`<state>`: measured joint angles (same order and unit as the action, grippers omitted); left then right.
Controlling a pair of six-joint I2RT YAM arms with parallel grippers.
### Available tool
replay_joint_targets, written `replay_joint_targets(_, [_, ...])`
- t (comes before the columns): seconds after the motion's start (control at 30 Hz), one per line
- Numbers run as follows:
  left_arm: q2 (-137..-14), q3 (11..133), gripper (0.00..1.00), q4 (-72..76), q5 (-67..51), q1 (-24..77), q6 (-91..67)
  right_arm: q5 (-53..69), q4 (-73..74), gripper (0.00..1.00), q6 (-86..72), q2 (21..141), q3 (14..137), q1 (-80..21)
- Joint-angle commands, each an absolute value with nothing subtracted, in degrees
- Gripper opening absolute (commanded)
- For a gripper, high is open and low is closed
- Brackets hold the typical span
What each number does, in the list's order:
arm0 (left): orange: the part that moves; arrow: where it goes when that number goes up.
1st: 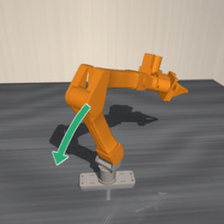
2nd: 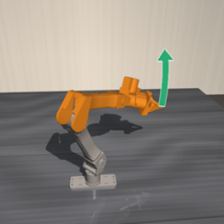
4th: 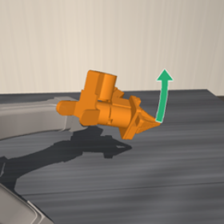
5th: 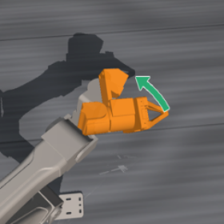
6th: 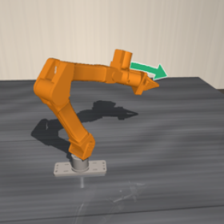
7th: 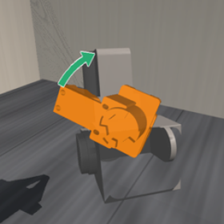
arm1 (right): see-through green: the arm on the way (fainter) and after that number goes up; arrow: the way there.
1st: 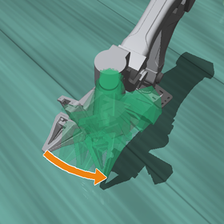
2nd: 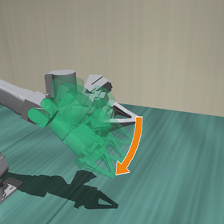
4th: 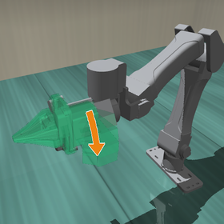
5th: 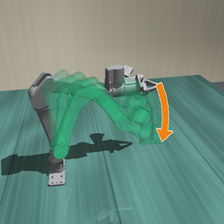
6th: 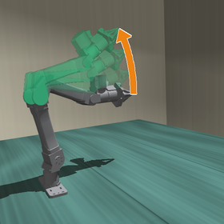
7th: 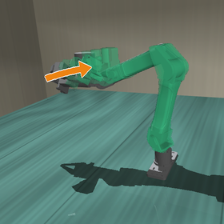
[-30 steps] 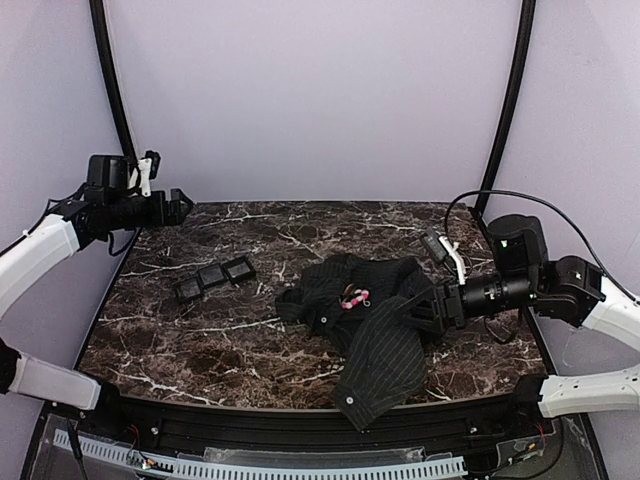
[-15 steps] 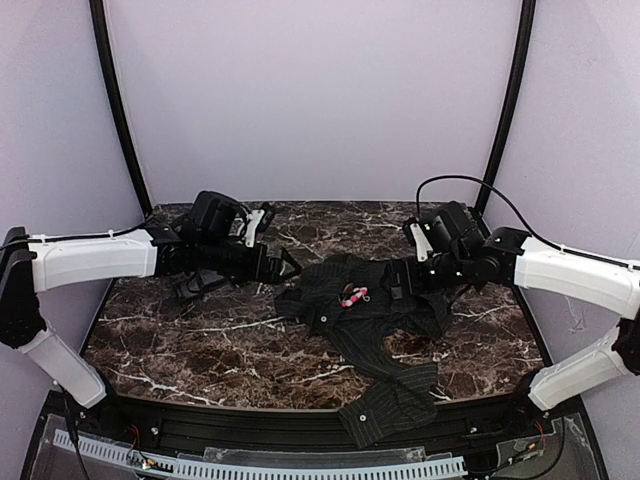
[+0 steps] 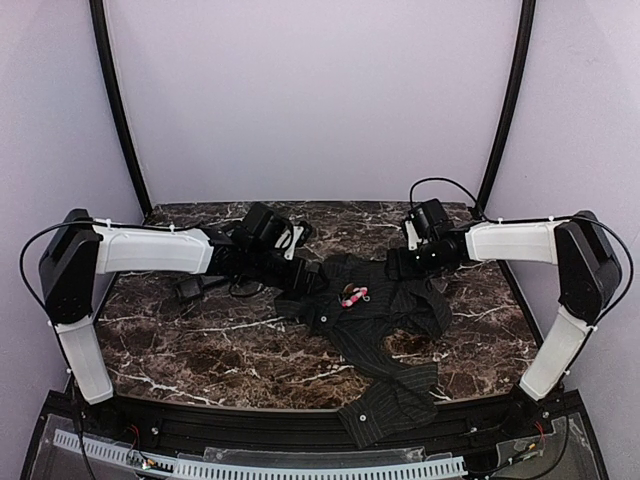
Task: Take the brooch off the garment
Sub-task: Pick up the crumped clothing from the center of the board, then place the crumpled clothing at the center of the board.
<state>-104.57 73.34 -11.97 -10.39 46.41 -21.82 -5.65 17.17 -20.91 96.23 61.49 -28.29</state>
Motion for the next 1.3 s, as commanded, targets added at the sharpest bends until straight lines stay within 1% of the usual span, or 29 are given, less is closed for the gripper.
replay_joint_targets(0.0, [-107.18,76.44,1.00,-14.51,-9.38,47.02,-20.92,-0.31,11.27,0.82,-19.72,100.44,63.67,-28.48])
replay_joint_targets(0.07, [-108.32,77.02,1.00,-15.45,-9.32,47.10,-20.90,0.44,10.36,0.77,-19.83,102.02,63.94,-28.39])
replay_joint_targets(0.1, [-108.61,77.14,0.95,-15.42,-9.78,47.10,-21.00,1.38,10.02,0.72,-19.90,102.65,64.10,-28.28])
replay_joint_targets(0.13, [-109.04,77.18,0.90,-15.13,-10.25,47.09,-21.11,1.84,9.73,0.64,-20.03,103.15,64.24,-28.23])
replay_joint_targets(0.17, [-109.19,77.22,0.79,-14.95,-11.48,47.10,-21.24,2.13,9.41,0.52,-20.10,103.40,64.25,-28.14])
replay_joint_targets(0.2, [-109.43,77.14,0.73,-14.61,-12.76,47.11,-21.61,2.32,9.14,0.41,-20.31,103.40,64.32,-27.98])
replay_joint_targets(0.23, [-109.52,77.06,0.56,-14.38,-13.32,47.11,-21.84,2.53,9.01,0.32,-20.52,103.27,64.53,-27.81])
replay_joint_targets(0.27, [-109.47,76.88,0.49,-14.10,-14.56,47.11,-22.20,2.63,9.11,0.22,-20.59,102.81,64.84,-27.67])
replay_joint_targets(0.3, [-109.45,76.80,0.36,-14.04,-14.97,47.11,-22.40,2.48,9.27,0.14,-20.65,102.21,65.18,-27.59])
replay_joint_targets(0.33, [-109.12,76.64,0.29,-14.06,-15.59,47.07,-22.58,2.23,9.41,0.07,-20.66,101.29,65.58,-27.52])
replay_joint_targets(0.37, [-108.79,76.51,0.16,-14.10,-15.57,47.05,-22.63,2.05,9.66,0.01,-20.50,100.22,66.04,-27.49])
replay_joint_targets(0.43, [-105.90,75.58,0.03,-14.42,-14.26,47.03,-22.75,1.25,10.76,0.00,-19.66,97.10,67.10,-27.39])
replay_joint_targets(0.53, [-100.86,74.61,0.01,-15.66,-9.70,46.73,-22.42,0.21,12.20,0.00,-18.29,91.61,68.46,-27.47])
replay_joint_targets(0.63, [-93.22,72.65,0.01,-15.90,-9.13,44.74,-23.57,-1.86,12.89,0.00,-16.27,84.99,69.37,-27.42])
replay_joint_targets(0.77, [-85.52,68.84,0.01,-12.50,-16.12,41.17,-28.49,-2.53,13.62,0.00,-14.04,76.62,69.97,-27.42])
replay_joint_targets(0.9, [-82.63,65.70,0.01,-9.10,-27.73,40.39,-36.65,-0.39,16.13,0.00,-12.92,71.51,70.27,-27.37])
replay_joint_targets(1.0, [-82.08,61.78,0.01,-2.87,-35.13,40.42,-43.84,3.31,17.31,0.00,-13.09,69.87,68.57,-27.51])
replay_joint_targets(1.03, [-81.78,59.26,0.01,1.37,-37.63,40.43,-46.80,3.25,16.78,0.00,-13.34,69.35,67.00,-27.51])
replay_joint_targets(1.1, [-81.41,55.80,0.01,4.50,-38.38,40.51,-48.37,2.50,14.85,0.00,-14.78,68.93,63.40,-27.50])
replay_joint_targets(1.2, [-84.12,52.47,0.01,1.76,-37.08,40.55,-47.12,2.31,13.02,0.00,-17.12,72.22,58.64,-27.51])
replay_joint_targets(1.23, [-85.17,51.99,0.05,-0.13,-37.26,40.62,-46.34,2.31,13.00,0.02,-18.42,74.20,57.37,-27.51])
replay_joint_targets(1.27, [-87.28,51.12,0.07,-1.08,-37.48,41.05,-45.80,2.29,13.44,0.08,-19.50,76.18,56.54,-27.51])
